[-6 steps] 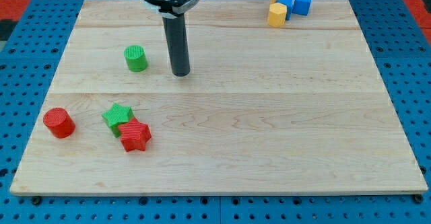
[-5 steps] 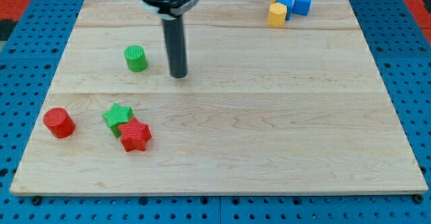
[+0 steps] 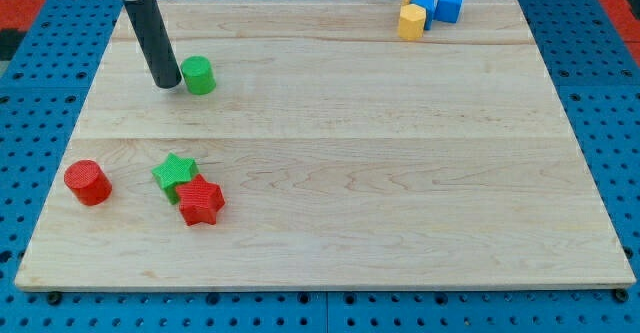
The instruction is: Push the green circle towards the center of the board
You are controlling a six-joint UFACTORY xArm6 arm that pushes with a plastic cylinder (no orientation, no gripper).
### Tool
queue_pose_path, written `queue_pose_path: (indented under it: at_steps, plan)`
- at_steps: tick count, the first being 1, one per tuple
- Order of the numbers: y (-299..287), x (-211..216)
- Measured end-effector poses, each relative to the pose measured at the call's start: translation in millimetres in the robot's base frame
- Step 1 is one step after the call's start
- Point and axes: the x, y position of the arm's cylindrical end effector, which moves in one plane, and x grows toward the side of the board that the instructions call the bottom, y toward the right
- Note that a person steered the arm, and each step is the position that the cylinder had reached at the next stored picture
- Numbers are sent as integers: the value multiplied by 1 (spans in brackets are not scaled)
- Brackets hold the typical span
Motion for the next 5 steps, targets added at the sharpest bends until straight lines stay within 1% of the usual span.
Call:
queue_pose_path:
  at_steps: [1,2,3,4,5]
  plan:
    - [19,0]
    - [29,-9]
    - [68,-17]
    - [107,-11]
    - [107,8]
